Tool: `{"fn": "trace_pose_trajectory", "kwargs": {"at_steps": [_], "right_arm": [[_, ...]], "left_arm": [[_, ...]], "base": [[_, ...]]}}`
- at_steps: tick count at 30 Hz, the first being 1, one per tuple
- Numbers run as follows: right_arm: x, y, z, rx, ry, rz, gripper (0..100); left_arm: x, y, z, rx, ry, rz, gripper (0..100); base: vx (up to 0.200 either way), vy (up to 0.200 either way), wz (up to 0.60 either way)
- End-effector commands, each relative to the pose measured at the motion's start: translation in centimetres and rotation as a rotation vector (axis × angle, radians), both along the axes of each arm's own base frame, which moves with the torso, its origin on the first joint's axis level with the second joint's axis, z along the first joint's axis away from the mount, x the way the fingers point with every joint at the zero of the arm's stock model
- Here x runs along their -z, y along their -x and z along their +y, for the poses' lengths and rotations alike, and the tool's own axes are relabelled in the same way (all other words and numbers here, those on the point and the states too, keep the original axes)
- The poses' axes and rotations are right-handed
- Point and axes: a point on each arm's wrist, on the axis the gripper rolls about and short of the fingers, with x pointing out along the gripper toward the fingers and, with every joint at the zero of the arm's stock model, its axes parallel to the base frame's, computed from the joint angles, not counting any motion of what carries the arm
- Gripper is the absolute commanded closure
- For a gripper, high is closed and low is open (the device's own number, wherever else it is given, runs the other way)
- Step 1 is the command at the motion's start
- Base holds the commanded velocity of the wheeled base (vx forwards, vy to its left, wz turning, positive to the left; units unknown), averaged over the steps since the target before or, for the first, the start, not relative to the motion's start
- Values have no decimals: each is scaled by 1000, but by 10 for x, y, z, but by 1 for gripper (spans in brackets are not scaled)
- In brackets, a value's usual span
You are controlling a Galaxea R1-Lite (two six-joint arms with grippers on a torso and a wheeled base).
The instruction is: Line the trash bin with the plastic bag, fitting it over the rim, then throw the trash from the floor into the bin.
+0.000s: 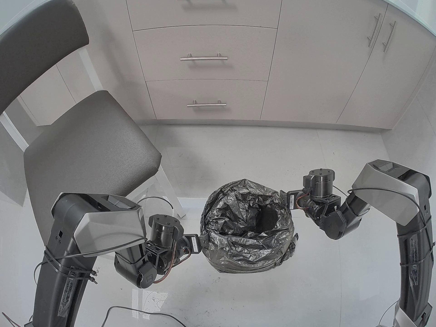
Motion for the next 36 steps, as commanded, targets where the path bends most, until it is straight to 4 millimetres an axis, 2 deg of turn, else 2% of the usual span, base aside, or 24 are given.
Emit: {"fn": "trace_pose_trajectory", "kwargs": {"at_steps": [1, 5, 6, 7, 10, 14, 15, 17, 21, 31, 36], "right_arm": [[-12, 4, 3, -5, -14, -20, 0], [-37, 17, 4, -21, -27, -48, 0], [-38, 18, 5, -22, -28, -48, 0], [-48, 28, 9, -41, -43, -54, 0], [-52, 43, 19, -89, -73, -36, 0], [-36, 52, 27, -149, -75, 25, 0], [-21, 52, 31, -153, -63, 60, 0], [-5, 50, 32, -151, -53, 84, 0], [14, 39, 34, -143, -59, 54, 0], [37, 37, 30, -125, -42, 98, 0], [41, 37, 26, -115, -37, 112, 0]], "left_arm": [[0, 0, 0, -1, 1, 0, 0], [0, 0, 0, -1, 1, 0, 0], [0, 0, 0, -1, 1, 0, 0], [0, 0, 0, -1, 1, 0, 0], [0, 0, 0, -1, 1, 0, 0], [0, 0, 0, -1, 1, 0, 0], [0, 0, 0, -1, 1, 0, 0], [0, 0, 0, -1, 0, 0, 0], [1, 0, 0, 1, 0, 2, 0], [1, 0, 0, 1, -2, 1, 0], [0, 0, 0, 0, 2, -1, 0]], "base": [[0, 0, 0], [0, 0, 0], [0, 0, 0], [0, 0, 0], [0, 0, 0], [0, 0, 0], [0, 0, 0], [0, 0, 0], [0, 0, 0], [0, 0, 0], [0, 0, 0]]}}
